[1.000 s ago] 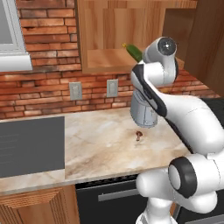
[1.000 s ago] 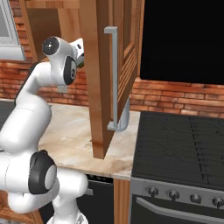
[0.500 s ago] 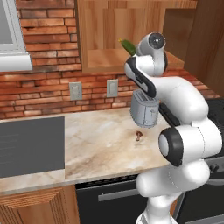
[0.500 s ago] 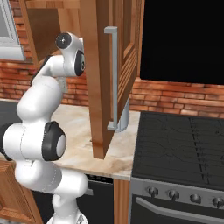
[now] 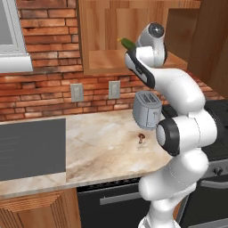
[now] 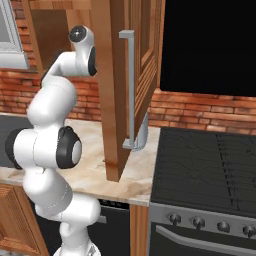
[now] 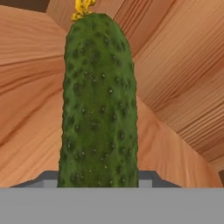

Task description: Pick the cucumber, mushroom from the counter and place them in the cabinet. Then close the cabinet.

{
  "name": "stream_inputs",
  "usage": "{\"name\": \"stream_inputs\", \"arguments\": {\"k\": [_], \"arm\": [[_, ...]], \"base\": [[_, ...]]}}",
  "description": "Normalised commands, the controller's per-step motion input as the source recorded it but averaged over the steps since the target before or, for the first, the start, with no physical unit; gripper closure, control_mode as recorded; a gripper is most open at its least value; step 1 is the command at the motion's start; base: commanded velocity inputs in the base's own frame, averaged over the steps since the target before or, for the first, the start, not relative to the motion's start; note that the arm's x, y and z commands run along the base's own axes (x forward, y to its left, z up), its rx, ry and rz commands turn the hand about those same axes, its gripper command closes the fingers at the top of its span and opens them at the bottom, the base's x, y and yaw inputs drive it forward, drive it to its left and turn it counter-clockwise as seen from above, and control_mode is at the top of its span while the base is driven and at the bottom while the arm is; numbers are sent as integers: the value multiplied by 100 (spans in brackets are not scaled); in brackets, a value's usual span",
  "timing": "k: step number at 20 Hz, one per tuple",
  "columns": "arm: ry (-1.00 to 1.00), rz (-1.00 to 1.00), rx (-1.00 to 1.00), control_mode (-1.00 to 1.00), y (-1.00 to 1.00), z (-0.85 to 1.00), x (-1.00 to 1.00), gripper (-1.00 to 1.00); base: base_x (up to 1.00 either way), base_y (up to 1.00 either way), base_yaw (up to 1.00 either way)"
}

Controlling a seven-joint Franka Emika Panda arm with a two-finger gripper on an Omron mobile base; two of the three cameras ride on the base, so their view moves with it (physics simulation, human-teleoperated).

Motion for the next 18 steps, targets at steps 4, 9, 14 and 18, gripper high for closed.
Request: {"name": "stream_inputs", "arguments": {"k": [4, 9, 14, 18], "arm": [[-2, 0, 0, -100, 0, -29, 25, -100], [-10, 0, 0, -100, 0, -51, 19, -100], [-24, 0, 0, -100, 0, -3, 1, -100], [-14, 0, 0, -100, 0, 0, 0, -100]], "base": [[0, 0, 0], [0, 0, 0], [0, 0, 0], [0, 0, 0]]}}
